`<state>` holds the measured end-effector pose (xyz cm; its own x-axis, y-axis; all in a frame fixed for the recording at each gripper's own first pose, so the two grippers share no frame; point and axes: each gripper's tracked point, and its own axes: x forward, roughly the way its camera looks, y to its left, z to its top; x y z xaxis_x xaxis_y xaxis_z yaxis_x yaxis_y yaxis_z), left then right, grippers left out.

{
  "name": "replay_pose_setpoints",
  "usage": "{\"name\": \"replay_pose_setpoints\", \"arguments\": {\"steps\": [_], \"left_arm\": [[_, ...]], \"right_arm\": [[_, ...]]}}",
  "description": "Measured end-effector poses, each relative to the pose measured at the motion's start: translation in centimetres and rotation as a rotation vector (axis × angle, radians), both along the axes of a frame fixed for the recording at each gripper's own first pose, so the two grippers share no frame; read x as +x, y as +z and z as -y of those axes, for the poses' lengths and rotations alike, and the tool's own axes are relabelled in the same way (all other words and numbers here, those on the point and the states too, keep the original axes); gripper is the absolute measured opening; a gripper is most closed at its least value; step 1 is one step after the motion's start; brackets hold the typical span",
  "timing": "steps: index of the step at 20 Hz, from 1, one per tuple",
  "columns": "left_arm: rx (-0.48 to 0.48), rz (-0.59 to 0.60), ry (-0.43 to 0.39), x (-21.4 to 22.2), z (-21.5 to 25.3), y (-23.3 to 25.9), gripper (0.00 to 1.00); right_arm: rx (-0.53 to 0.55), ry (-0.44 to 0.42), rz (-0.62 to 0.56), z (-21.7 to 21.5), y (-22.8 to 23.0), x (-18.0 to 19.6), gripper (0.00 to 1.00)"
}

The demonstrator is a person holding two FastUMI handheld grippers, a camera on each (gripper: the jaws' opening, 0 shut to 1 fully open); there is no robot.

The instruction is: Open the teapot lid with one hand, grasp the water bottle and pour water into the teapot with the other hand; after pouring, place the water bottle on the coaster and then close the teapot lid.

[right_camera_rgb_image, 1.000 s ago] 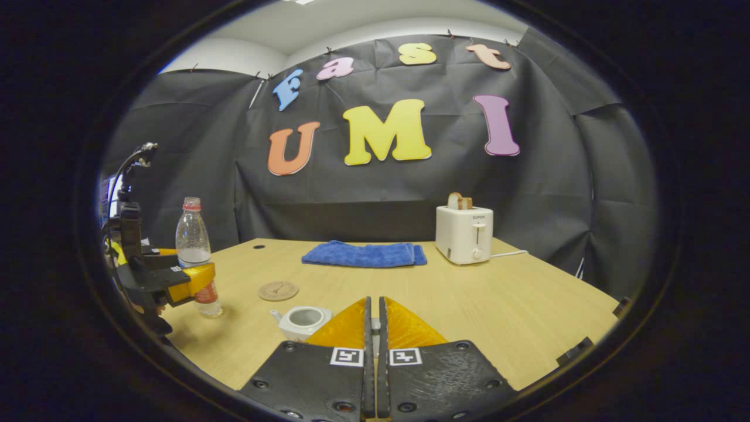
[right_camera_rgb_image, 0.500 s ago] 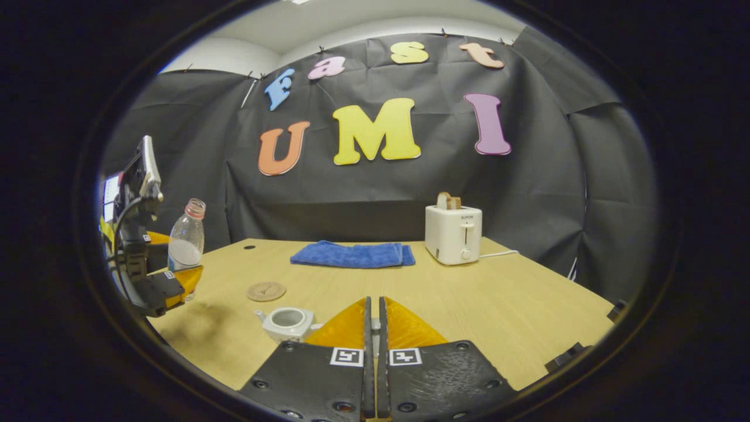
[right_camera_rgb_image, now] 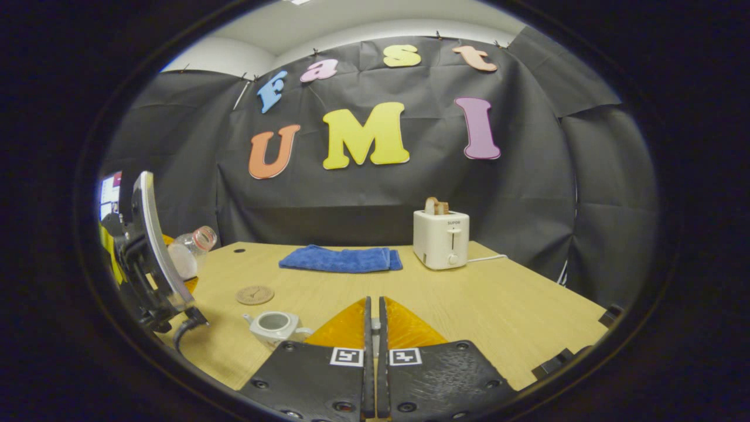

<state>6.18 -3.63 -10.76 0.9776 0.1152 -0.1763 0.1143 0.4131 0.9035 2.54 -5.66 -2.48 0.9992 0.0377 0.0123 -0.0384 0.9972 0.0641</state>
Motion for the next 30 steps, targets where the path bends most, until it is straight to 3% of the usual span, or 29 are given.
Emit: {"name": "replay_pose_setpoints", "arguments": {"steps": [6, 14, 18, 24, 30], "left_arm": [[0.212, -0.005, -0.072, -0.3, 2.0, 0.5, 0.77], [0.453, -0.045, -0.080, -0.1, 2.4, 0.8, 0.77], [0.535, -0.064, -0.098, 0.1, 2.5, 0.8, 0.77], [0.679, -0.061, -0.105, 0.2, 3.0, 1.6, 0.78], [0.738, -0.070, -0.130, 0.3, 4.0, 1.8, 0.77]], "right_arm": [[0.002, -0.020, 0.013, 1.1, 0.9, -0.4, 0.01], [0.003, -0.043, 0.044, 2.4, 2.4, -1.1, 0.01], [0.065, -0.057, 0.070, 3.2, 3.3, -1.7, 0.01], [0.051, -0.058, 0.073, 3.2, 3.3, -1.6, 0.01], [0.052, -0.061, 0.068, 3.5, 3.2, -1.5, 0.01]]}}
